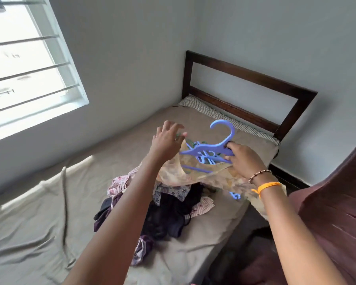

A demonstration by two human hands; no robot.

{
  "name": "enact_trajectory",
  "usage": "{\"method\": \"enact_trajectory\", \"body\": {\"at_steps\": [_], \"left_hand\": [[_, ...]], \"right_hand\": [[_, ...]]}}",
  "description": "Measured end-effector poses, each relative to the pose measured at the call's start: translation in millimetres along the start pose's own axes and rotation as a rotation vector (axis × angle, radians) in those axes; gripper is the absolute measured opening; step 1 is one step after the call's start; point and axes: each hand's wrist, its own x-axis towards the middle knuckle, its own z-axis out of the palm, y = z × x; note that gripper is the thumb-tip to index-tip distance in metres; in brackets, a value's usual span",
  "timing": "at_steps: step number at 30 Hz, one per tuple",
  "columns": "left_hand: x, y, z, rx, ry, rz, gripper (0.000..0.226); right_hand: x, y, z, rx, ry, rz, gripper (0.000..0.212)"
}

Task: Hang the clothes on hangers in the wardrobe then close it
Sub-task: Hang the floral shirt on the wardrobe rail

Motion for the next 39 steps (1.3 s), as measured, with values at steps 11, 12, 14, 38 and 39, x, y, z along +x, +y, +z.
{"method": "enact_trajectory", "body": {"at_steps": [11,12,14,38,39], "left_hand": [[-1,55,-3,-0.127,0.166,0.486,0.038],[0,68,-2,-0.155,0.16,0.519,0.04],[-4,98,1,-0.2,0.159,0.576,0.042],[-430,397,39,-0.517,-0.812,1.066,0.052],[-442,402,40,-0.497,-0.832,1.099,0.045]], "right_hand": [[-69,-15,-114,0.004,0.404,0.054,0.015],[-78,-14,-123,0.006,0.419,0.069,0.014],[-96,-12,-138,0.008,0.438,0.087,0.013],[-539,85,-211,0.703,1.338,0.809,0.017],[-558,83,-209,0.697,1.386,0.817,0.016]]}}
